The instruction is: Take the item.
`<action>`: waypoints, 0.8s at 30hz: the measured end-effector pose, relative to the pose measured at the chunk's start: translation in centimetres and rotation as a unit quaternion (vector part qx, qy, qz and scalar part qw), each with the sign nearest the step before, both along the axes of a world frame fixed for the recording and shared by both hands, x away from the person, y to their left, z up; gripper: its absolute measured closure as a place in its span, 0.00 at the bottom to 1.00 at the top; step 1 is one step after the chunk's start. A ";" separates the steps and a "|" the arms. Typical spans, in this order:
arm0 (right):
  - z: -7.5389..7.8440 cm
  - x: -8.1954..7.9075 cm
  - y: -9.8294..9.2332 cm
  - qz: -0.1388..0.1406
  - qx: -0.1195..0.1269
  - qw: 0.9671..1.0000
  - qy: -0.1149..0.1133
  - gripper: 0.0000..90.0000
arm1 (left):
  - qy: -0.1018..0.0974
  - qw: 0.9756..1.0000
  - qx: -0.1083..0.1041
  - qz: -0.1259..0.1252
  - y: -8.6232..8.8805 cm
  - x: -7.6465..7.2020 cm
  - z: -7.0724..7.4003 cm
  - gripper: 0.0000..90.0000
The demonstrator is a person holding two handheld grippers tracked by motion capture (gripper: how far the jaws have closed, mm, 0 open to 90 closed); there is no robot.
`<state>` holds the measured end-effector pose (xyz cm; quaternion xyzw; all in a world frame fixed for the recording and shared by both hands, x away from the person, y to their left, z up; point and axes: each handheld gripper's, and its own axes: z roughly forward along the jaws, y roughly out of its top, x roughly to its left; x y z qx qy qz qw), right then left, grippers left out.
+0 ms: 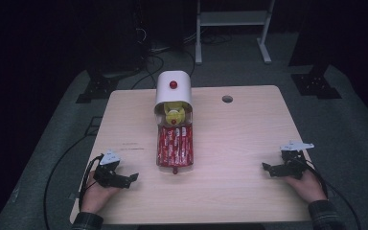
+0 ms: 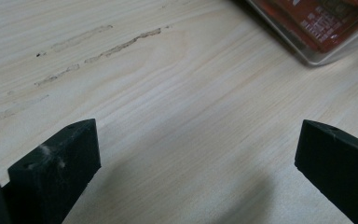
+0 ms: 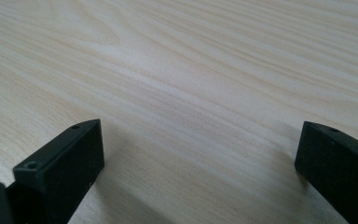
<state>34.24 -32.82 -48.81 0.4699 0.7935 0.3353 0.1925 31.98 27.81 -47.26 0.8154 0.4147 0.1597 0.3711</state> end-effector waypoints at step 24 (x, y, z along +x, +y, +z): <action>0.0 -0.1 0.0 -0.005 0.001 1.000 0.000 0.00 | -0.011 0.999 -0.030 -0.009 -0.7 1.1 1.5 0.00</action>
